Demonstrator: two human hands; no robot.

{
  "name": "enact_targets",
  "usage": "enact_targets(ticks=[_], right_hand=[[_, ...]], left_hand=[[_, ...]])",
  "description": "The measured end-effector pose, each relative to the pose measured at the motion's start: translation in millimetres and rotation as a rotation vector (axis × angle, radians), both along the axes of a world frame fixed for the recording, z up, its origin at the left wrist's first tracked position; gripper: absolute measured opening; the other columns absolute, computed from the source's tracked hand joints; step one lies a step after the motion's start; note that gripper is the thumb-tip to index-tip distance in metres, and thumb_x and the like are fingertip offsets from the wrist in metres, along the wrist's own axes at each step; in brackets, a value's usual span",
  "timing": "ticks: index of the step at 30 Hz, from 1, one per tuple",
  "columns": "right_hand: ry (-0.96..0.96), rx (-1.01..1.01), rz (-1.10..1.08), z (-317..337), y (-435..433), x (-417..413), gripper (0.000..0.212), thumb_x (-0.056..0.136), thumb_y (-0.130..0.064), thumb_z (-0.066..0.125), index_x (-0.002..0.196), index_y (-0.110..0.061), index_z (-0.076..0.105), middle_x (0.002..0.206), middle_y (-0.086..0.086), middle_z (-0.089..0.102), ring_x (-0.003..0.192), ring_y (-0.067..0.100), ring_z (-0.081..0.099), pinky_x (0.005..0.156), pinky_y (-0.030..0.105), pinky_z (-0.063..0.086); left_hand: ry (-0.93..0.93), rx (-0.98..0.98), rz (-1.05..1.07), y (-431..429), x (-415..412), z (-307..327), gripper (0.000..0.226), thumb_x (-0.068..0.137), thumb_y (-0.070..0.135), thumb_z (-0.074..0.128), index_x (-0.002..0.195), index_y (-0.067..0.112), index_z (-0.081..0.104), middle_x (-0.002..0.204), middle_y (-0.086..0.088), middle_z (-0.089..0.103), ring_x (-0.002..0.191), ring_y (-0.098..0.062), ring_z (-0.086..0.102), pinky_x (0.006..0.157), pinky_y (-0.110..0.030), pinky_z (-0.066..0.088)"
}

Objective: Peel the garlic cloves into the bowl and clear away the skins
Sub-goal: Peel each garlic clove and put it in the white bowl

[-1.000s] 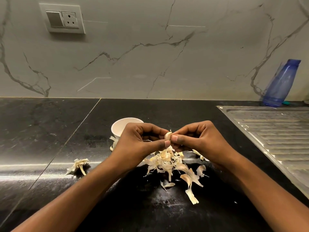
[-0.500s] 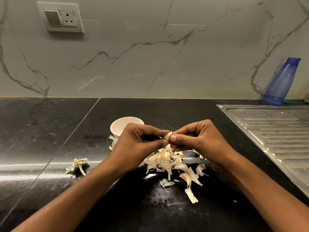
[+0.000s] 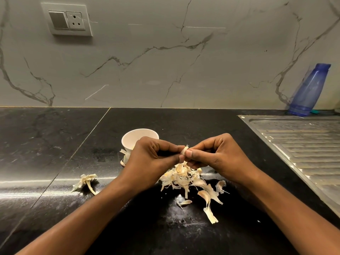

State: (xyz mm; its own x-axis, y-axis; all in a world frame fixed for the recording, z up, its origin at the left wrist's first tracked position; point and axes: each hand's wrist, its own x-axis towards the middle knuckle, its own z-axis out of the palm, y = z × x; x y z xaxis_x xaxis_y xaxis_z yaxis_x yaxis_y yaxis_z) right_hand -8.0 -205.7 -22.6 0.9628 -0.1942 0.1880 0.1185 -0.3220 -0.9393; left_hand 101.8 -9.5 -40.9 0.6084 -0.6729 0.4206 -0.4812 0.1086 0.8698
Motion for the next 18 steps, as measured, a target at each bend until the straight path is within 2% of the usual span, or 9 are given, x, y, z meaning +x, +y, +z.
enact_targets(ticks=[7,15,18], right_hand=[[-0.029,-0.033,-0.019,-2.5,2.2,-0.1,0.014,0.090,-0.016,0.080,0.099,-0.006,0.084,0.089,0.012,0.082,0.083,0.031,0.080,0.080,0.042,0.067],[-0.094,-0.051,-0.033,-2.9,4.3,-0.8,0.009,0.092,-0.011,0.079,0.096,-0.005,0.084,0.086,0.013,0.081,0.079,0.032,0.079,0.075,0.037,0.067],[-0.111,-0.085,-0.056,-3.7,6.1,-1.0,0.007,0.092,-0.010,0.079,0.094,-0.005,0.084,0.083,0.011,0.081,0.076,0.031,0.079,0.074,0.040,0.067]], left_hand=[[-0.018,-0.019,0.007,0.7,0.5,-0.4,0.023,0.087,0.003,0.082,0.110,0.006,0.081,0.103,-0.001,0.082,0.097,-0.018,0.079,0.088,-0.035,0.064],[-0.072,-0.047,0.038,0.7,-2.2,0.3,0.023,0.085,0.004,0.083,0.108,0.006,0.082,0.100,0.001,0.082,0.093,-0.016,0.080,0.083,-0.033,0.065],[-0.091,-0.049,0.039,0.6,-2.3,0.1,0.022,0.085,0.004,0.084,0.107,0.006,0.082,0.100,0.002,0.082,0.092,-0.015,0.080,0.082,-0.031,0.065]])
